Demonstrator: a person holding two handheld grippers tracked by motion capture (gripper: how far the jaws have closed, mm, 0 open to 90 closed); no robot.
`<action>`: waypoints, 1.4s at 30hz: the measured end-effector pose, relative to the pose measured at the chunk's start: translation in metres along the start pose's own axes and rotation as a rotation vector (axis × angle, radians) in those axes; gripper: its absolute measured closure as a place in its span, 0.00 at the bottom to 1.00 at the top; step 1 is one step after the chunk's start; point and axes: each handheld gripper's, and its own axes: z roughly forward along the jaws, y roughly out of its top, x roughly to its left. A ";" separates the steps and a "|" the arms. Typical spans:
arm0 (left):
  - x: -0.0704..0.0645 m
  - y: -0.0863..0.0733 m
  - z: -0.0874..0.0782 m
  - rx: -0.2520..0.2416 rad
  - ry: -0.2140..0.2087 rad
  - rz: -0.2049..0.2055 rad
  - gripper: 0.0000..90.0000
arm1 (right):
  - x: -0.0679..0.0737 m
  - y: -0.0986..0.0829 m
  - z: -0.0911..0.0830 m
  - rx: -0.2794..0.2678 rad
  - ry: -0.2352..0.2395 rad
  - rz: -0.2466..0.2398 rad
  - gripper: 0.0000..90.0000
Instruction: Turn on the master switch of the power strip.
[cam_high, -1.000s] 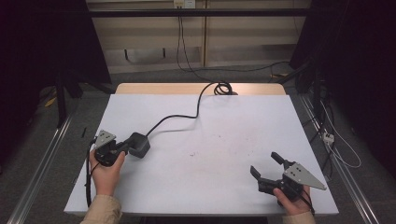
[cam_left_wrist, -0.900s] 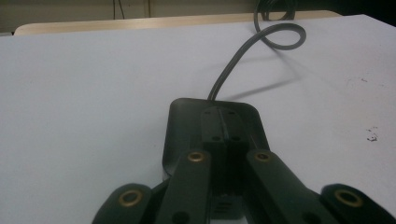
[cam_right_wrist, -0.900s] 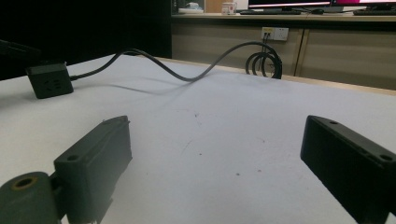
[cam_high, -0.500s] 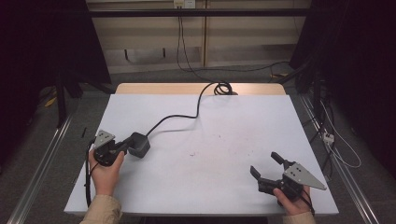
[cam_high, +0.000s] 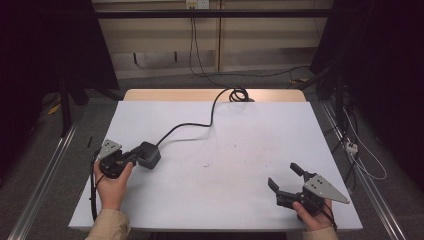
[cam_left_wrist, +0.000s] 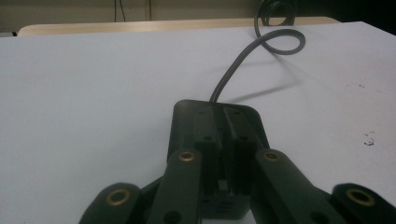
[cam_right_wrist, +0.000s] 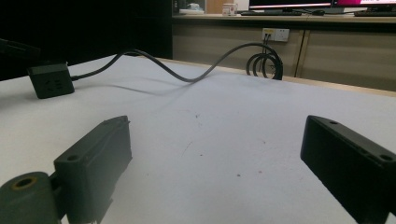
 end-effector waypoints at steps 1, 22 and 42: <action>0.000 0.000 0.000 -0.001 0.002 0.000 0.92 | 0.000 0.000 0.000 0.001 -0.002 -0.001 0.09; -0.002 0.000 -0.001 0.012 -0.001 -0.009 0.59 | 0.000 0.000 0.000 0.002 0.002 0.000 0.09; -0.003 0.000 -0.004 0.007 -0.046 -0.012 0.13 | 0.000 0.000 0.000 0.000 0.004 -0.004 0.09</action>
